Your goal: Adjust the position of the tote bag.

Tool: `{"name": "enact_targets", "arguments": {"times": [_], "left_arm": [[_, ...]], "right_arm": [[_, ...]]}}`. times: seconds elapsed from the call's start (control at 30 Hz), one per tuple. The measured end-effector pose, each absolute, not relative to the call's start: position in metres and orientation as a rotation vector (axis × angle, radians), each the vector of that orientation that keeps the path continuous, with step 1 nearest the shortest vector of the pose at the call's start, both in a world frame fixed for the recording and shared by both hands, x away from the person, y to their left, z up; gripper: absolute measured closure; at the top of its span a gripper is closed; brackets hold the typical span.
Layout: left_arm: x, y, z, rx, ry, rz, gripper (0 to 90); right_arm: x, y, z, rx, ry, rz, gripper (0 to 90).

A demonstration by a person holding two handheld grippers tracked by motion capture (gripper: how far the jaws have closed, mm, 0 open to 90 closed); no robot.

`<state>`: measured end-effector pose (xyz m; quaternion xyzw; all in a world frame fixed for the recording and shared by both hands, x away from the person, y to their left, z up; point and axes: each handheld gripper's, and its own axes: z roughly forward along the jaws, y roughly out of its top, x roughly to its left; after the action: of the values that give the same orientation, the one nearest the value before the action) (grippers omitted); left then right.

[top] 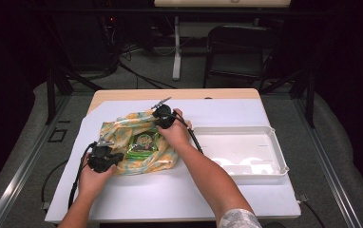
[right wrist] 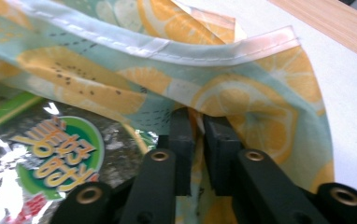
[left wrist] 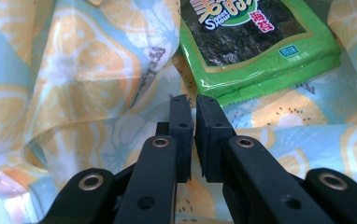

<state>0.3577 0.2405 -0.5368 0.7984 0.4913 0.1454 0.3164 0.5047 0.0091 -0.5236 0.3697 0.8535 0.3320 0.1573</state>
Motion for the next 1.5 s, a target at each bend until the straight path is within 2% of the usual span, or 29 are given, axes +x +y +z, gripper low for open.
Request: {"name": "enact_targets", "arguments": {"times": [0.2,0.4,0.7,0.83,1.03,1.23,1.5], "left_arm": [[0.358,0.243,-0.534,2.071,1.295,0.382,81.7],[0.358,0.244,-0.530,2.021,1.298,0.362,77.3],[0.365,0.240,-0.519,1.954,1.288,0.350,73.4],[0.369,0.235,-0.510,1.956,1.265,0.374,74.2],[0.381,0.225,-0.500,1.960,1.260,0.370,68.9],[0.395,0.223,-0.510,1.923,1.319,0.304,64.5],[0.404,0.221,-0.522,1.927,1.367,0.281,58.4]], "right_arm": [[0.490,0.007,-0.519,1.034,2.450,0.996,63.9],[0.473,-0.001,-0.506,0.991,2.456,1.039,59.6],[0.444,-0.005,-0.487,0.928,2.443,1.127,58.8],[0.436,-0.005,-0.485,0.935,2.438,1.142,60.9],[0.428,-0.005,-0.489,0.921,2.468,1.128,64.5],[0.426,-0.006,-0.492,0.968,2.461,1.139,64.9],[0.422,-0.003,-0.503,1.047,2.448,1.154,62.6]]}}
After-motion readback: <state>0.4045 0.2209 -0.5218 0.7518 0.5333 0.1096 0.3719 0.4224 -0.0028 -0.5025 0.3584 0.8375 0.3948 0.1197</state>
